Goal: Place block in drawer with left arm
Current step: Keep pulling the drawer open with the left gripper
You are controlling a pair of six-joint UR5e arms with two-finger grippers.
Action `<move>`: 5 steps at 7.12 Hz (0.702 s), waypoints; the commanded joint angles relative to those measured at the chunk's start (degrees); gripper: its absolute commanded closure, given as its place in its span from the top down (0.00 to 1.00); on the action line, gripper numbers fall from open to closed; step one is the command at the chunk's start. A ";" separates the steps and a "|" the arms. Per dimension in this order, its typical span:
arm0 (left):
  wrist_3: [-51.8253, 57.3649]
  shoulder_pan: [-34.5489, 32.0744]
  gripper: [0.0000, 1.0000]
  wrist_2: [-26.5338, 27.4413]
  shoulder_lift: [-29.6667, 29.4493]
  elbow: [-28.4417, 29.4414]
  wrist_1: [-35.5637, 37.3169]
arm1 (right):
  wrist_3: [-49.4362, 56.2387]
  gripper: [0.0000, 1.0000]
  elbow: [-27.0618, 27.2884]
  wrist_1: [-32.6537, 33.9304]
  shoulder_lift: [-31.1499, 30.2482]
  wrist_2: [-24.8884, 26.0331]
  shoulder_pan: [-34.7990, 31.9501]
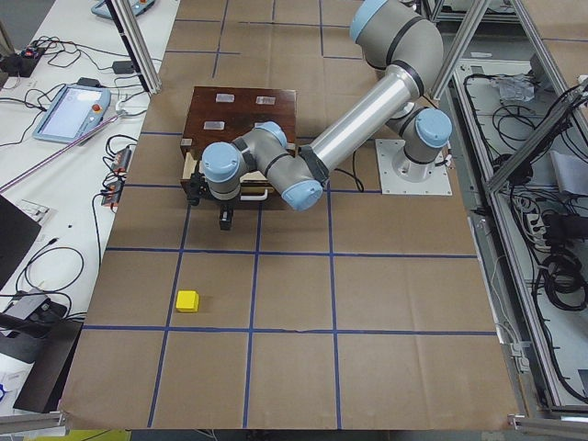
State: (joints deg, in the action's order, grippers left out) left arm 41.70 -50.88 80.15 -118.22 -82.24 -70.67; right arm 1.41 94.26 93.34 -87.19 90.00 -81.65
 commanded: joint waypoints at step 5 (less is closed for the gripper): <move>3.56 2.54 0.98 1.41 -1.04 1.28 0.35 | 0.00 1.00 -0.04 0.00 0.00 0.00 0.00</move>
State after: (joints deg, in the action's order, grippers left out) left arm 45.14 -48.38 81.46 -118.64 -81.61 -70.36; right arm 1.41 94.27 93.34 -87.19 90.00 -81.65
